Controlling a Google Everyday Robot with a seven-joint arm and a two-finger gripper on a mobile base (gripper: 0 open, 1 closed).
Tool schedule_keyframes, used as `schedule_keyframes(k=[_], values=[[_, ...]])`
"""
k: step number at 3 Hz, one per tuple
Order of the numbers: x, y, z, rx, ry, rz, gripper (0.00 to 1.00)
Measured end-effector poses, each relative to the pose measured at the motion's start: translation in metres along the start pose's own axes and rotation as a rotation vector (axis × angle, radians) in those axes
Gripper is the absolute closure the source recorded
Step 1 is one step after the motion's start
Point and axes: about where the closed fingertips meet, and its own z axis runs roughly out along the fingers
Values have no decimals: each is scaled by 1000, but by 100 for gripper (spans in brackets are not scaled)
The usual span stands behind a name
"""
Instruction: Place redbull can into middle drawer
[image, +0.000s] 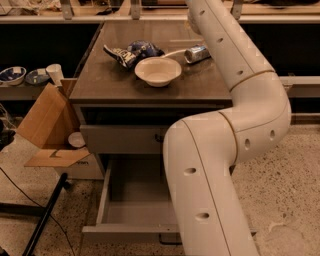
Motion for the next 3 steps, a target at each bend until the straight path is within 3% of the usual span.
schedule_keyframes(k=[1,3], values=[[-2,-7,5,18,6,-17,19],[-10,-7,13,7,-4,-59,18]])
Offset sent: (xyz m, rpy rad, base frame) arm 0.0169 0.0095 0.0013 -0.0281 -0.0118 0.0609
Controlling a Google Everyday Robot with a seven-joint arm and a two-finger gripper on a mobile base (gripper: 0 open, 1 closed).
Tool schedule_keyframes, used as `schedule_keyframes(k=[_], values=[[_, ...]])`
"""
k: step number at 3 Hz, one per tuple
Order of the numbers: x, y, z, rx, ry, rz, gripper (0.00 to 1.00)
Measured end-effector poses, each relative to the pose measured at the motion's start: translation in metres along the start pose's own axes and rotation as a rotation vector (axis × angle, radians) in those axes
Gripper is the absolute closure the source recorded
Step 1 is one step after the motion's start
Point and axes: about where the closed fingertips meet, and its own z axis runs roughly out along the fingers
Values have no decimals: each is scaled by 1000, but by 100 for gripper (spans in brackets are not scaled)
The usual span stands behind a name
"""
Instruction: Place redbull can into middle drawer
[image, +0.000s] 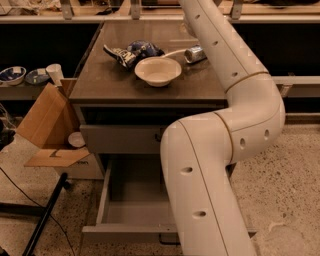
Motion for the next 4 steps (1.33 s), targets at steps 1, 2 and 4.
schedule_keyframes(k=[1,2,4], values=[[-6,5,4,-25,-15,-20,17],[-11,11,7,-52,-26,-35,24],[-14,18,8,-85,-33,-51,73]])
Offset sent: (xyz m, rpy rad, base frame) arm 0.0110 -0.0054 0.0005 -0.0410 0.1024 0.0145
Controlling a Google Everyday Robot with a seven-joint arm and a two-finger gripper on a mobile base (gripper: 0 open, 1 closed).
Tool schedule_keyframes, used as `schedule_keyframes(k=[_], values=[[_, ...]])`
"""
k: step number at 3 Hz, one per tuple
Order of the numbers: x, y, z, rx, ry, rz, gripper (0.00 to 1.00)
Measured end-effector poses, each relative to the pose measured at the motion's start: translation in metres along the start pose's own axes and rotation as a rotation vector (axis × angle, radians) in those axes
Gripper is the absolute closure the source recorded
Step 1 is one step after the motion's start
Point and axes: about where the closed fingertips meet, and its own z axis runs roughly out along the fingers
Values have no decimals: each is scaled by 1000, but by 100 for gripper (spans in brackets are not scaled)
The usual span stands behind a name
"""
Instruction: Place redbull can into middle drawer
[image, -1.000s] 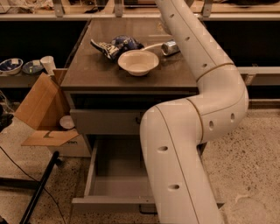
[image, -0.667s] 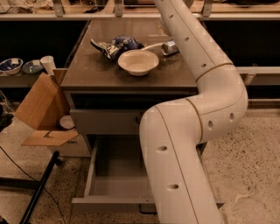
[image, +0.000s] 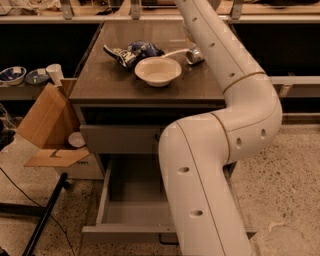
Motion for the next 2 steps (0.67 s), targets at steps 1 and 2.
schedule_keyframes(k=[1,2], values=[[-1,3,-2,-4,-8,-2,96],[8,5,-16,23,-14,36,100]])
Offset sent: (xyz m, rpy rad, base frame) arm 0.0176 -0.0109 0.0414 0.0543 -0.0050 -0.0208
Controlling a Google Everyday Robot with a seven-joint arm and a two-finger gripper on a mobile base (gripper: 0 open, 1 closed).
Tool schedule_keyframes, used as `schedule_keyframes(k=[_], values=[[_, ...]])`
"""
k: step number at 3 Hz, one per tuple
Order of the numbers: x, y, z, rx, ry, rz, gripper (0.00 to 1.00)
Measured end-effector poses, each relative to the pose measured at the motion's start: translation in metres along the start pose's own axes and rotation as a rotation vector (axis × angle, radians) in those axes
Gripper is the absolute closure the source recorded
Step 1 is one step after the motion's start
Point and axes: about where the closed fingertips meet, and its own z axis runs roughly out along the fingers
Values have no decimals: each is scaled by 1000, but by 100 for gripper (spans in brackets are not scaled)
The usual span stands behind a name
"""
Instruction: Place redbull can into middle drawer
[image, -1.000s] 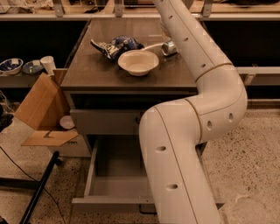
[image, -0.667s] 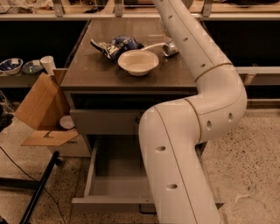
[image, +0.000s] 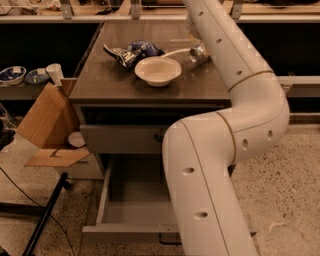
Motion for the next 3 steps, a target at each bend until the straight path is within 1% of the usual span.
schedule_keyframes(k=[1,2,3], values=[[16,2,-24,39,11,56,100],[32,5,-60,74,28,113,100],[39,8,-100,108,19,193,100]])
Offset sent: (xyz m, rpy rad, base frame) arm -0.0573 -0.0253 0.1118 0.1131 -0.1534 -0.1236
